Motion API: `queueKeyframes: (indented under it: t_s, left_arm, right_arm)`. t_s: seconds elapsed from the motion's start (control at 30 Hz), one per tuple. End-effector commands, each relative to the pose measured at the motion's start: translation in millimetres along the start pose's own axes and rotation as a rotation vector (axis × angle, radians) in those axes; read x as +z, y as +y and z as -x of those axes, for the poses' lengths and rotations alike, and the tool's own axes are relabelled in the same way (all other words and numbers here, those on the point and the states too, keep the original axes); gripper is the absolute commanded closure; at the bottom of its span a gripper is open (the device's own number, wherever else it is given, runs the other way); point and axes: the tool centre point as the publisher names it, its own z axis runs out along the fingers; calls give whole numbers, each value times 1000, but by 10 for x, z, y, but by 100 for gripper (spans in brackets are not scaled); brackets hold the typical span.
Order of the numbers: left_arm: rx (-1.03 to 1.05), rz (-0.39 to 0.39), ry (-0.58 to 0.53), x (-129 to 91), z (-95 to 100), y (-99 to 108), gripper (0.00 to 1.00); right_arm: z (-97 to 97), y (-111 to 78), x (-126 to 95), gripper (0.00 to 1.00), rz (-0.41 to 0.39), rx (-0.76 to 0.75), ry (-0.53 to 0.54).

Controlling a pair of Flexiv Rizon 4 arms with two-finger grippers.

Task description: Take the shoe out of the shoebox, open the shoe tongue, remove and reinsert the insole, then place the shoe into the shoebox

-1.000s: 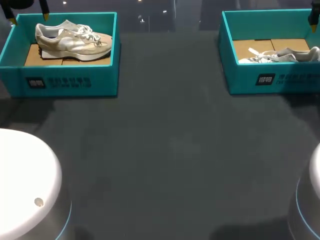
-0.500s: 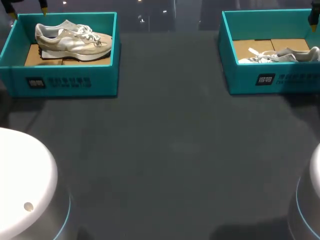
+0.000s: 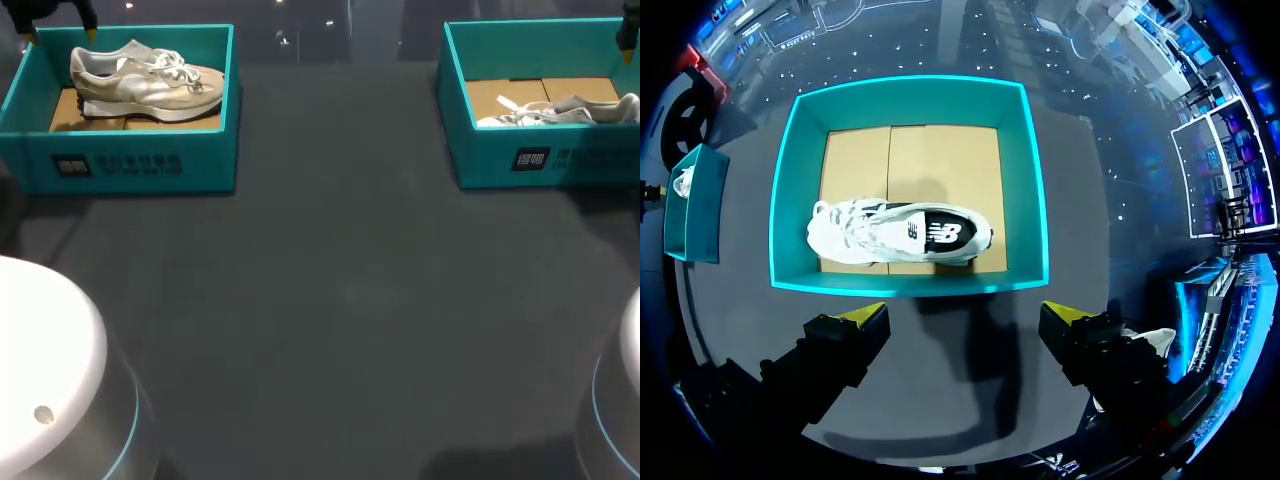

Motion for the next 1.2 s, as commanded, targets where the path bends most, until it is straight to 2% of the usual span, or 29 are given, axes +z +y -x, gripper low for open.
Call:
queueKeyframes:
  t_s: [0.03,0.2,0.53,0.83,1.2]
  left_arm:
    - [8,-10,22,135,52,135,0]
    - [48,-31,32,242,94,256,0]
    - [93,-34,90,470,-9,329,0]
    - [73,-63,123,736,3,402,0]
    - [60,-102,145,918,-28,395,13]
  right_arm:
    - [-4,-1,-1,0,0,1,-1]
    - [-4,-1,-1,0,0,1,-1]
    - [-4,-1,-1,0,0,1,-1]
    - [-4,-1,-1,0,0,1,-1]
    - [-4,-1,-1,0,0,1,-1]
